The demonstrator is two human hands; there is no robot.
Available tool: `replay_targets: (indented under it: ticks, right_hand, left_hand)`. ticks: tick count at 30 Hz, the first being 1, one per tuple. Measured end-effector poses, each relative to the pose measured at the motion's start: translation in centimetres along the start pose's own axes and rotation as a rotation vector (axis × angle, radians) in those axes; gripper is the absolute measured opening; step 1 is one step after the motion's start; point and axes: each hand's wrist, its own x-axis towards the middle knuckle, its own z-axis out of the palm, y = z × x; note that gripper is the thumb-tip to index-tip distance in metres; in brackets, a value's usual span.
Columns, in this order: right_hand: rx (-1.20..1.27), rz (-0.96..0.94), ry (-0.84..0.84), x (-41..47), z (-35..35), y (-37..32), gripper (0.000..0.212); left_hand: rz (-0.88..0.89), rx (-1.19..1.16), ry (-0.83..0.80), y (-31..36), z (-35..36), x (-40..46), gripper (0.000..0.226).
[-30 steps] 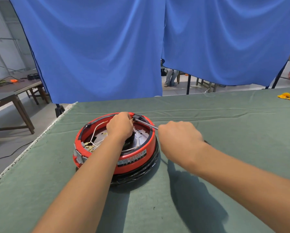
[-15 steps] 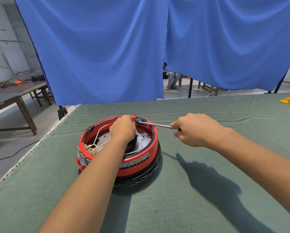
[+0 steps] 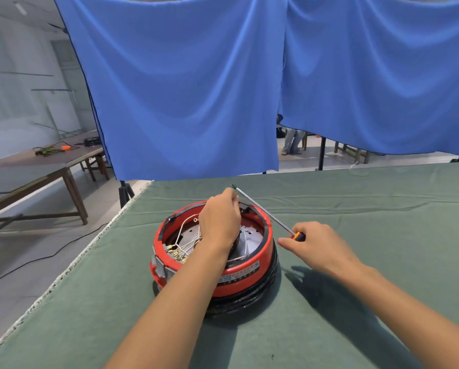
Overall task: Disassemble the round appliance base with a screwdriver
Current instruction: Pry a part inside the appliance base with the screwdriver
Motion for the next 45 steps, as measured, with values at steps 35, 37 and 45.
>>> replay_targets:
  ticks: [35,37,45]
  right_hand:
    - [1.09,0.018,-0.02,-0.3,0.4,-2.9,0.021]
    - [1.119,0.066,-0.019,0.0,0.4,-2.7,0.018]
    - [1.134,0.12,0.149,0.1,0.1,-1.4,0.015]
  left_hand:
    - [0.512,-0.173,-0.316,2.6,-0.7,-2.0,0.017]
    - [0.53,-0.151,-0.312,2.6,-0.8,-2.1,0.017]
    - [0.436,-0.247,0.146,2.4,-1.9,-2.2,0.017]
